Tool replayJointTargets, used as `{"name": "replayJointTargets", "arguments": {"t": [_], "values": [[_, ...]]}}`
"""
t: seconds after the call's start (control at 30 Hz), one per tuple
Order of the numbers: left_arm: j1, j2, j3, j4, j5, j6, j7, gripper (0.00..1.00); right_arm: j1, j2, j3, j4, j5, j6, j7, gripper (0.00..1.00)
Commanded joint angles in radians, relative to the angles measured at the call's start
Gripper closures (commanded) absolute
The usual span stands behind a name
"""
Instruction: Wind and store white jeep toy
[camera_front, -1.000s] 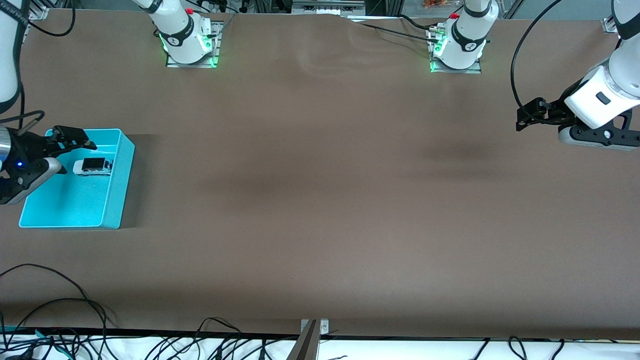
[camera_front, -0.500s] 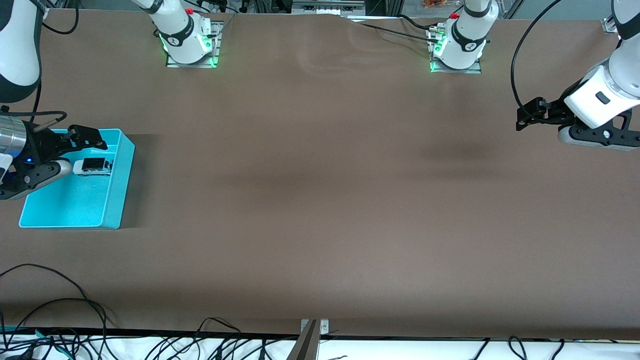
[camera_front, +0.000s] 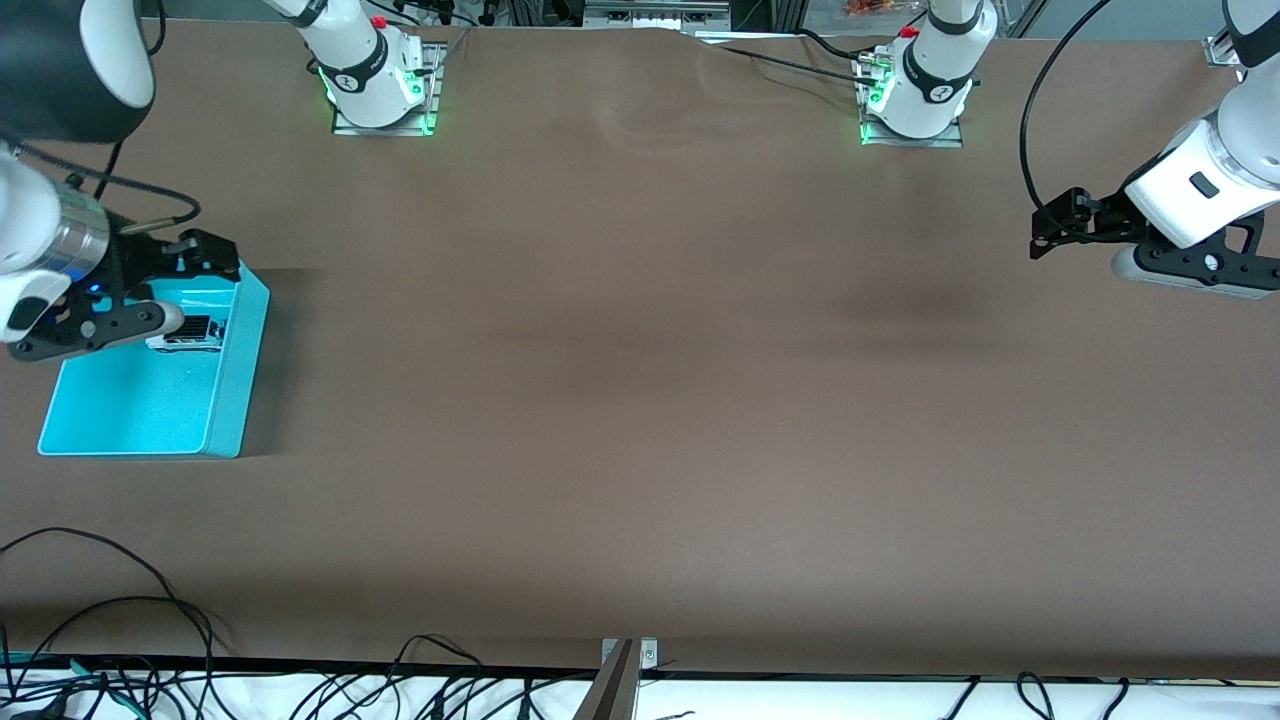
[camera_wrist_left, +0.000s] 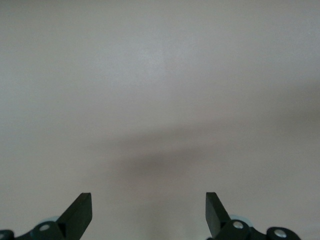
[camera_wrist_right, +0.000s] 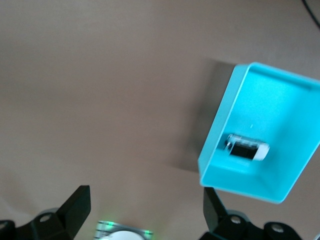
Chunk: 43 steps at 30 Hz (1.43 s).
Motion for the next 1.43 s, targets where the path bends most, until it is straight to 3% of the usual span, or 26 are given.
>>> {"name": "replayJointTargets", "arguments": {"t": [0.0,0.2,0.43,1.4], "values": [[-0.001,0.008,0.002,0.024,0.024,-0.015,0.017,0.0,-0.12,-0.103,0.139,-0.126,-0.024,0.032,0.13,0.0],[-0.003,0.008,-0.001,0.026,0.024,-0.015,0.028,0.0,-0.197,-0.131,0.147,-0.181,0.029,0.095,0.167,0.0],[-0.003,0.008,-0.001,0.031,0.024,-0.015,0.03,0.0,-0.218,-0.174,0.147,-0.238,0.026,0.211,0.166,0.0],[0.003,0.01,0.002,0.032,0.022,-0.018,0.031,0.0,-0.218,-0.169,0.144,-0.226,0.035,0.184,0.13,0.0]]}}
